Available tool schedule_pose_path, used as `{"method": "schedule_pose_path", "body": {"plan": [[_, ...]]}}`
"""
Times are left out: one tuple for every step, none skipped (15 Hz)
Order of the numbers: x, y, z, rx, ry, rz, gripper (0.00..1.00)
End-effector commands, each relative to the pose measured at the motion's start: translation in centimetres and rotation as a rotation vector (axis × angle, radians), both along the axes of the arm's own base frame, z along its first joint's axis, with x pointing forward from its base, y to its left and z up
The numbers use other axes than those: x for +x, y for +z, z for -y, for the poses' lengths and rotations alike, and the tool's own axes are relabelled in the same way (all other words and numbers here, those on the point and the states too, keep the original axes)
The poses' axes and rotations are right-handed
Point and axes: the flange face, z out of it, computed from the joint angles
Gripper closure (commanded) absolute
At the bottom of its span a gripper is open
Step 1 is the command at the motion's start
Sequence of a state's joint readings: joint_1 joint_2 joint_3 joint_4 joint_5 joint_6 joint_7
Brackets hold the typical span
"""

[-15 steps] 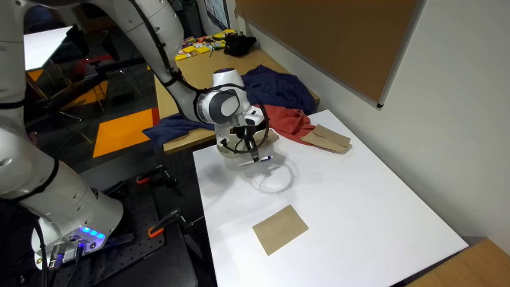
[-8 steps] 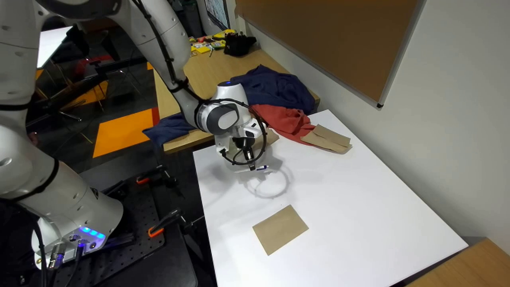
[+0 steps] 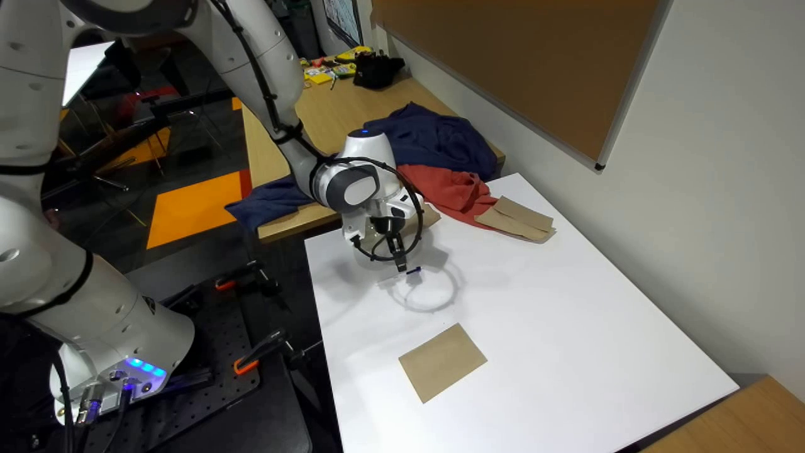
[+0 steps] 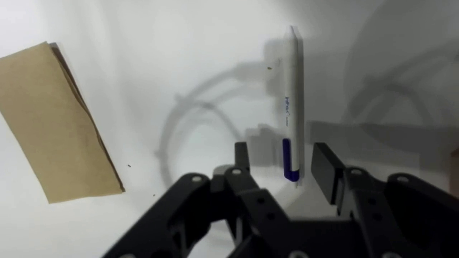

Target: Remove the marker from the bowl

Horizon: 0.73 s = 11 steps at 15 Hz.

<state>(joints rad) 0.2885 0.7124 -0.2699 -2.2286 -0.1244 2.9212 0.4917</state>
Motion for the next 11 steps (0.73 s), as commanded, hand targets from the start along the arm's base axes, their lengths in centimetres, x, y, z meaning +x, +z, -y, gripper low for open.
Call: {"method": "schedule_pose_path", "body": {"plan": [[0.43, 0.28, -0.21, 0.008, 0.014, 0.013, 0.19], [0.44, 0.31, -0.23, 0.008, 0.014, 0.014, 0.12], [0.44, 0.34, -0.24, 0.007, 0.011, 0.014, 0.04], [0.44, 0.35, -0.26, 0.008, 0.01, 0.015, 0.01], [0.43, 0.33, -0.28, 0.008, 0.009, 0.015, 0.0], [0.4, 0.32, -0.3, 0.008, 0.008, 0.015, 0.0], [0.36, 0.33, -0.36, 0.011, 0.01, 0.015, 0.0], [0.29, 0.12, -0.26, 0.003, -0.004, 0.006, 0.0], [0.28, 0.1, -0.26, 0.004, -0.005, 0.005, 0.0], [0.25, 0.04, -0.25, 0.003, -0.007, 0.005, 0.0], [0.22, -0.03, -0.24, 0.003, -0.009, 0.004, 0.0]]}}
